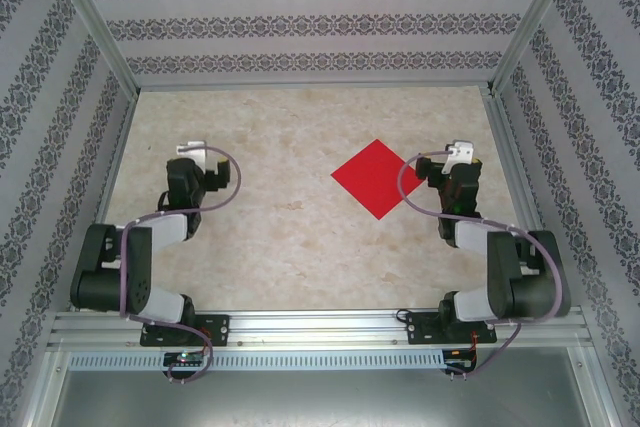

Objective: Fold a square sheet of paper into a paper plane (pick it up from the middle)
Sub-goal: Move the square sheet of paper to the center of the table.

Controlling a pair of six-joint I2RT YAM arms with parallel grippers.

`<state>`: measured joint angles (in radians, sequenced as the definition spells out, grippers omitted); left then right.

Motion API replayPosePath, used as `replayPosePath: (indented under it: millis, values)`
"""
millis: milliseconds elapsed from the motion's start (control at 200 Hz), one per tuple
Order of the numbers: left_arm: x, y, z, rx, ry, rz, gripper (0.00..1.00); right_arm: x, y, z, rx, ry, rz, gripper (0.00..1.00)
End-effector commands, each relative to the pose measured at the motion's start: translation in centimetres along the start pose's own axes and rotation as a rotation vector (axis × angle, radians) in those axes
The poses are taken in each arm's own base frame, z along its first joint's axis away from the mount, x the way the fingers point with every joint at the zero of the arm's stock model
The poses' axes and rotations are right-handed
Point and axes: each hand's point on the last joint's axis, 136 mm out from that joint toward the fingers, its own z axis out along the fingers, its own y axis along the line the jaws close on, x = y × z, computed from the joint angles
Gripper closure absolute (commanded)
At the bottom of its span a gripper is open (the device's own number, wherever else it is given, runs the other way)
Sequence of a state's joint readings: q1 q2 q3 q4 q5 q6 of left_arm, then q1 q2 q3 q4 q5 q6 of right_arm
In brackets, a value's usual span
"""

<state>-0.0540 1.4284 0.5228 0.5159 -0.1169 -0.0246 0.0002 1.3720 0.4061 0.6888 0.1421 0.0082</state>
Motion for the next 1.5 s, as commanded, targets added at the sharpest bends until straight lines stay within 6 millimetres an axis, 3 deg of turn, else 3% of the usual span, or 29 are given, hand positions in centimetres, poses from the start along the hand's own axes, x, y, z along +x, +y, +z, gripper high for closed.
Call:
replayPosePath:
  millis: [0,160,265,385,535,874,1179,1399,1494]
  values:
    - [-2.6,0.9,-1.6,-0.061,0.031,-0.121,0.0,-2.8,-0.9,-0.9,0.065,0.036,0.06,0.02]
    - [-4.8,0.3,-3.8,-0.024,0.091,-0.263,0.0,-3.2,-0.2,-1.8,0.07,0.242,0.218,0.02]
    - [-6.1,-0.3,-5.1,0.001,0.161,-0.315,0.0,-2.7,2.6,-1.8,0.007,0.384,0.264,0.02]
    - [-8.0,-1.1,-5.9,0.044,0.208,-0.34,0.0,-2.2,7.5,-1.4,-0.127,0.507,0.327,0.02]
    - [-9.3,-1.7,-6.6,0.073,0.226,-0.35,0.0,-0.4,11.4,-0.3,-0.167,0.629,0.402,0.02]
    - [-9.1,-2.8,-6.3,0.134,0.27,-0.338,0.0,6.5,13.7,-0.9,-0.082,0.859,0.43,0.02]
    - [-9.0,-3.0,-6.0,0.135,0.288,-0.35,0.0,10.6,16.0,-2.2,-0.072,0.975,0.409,0.02]
    - [-8.7,-3.1,-5.9,0.135,0.303,-0.352,0.0,13.5,17.5,-4.5,-0.027,1.058,0.413,0.02]
    - [-8.6,-3.0,-5.8,0.131,0.307,-0.354,0.0,14.9,19.4,-6.3,-0.031,1.106,0.435,0.02]
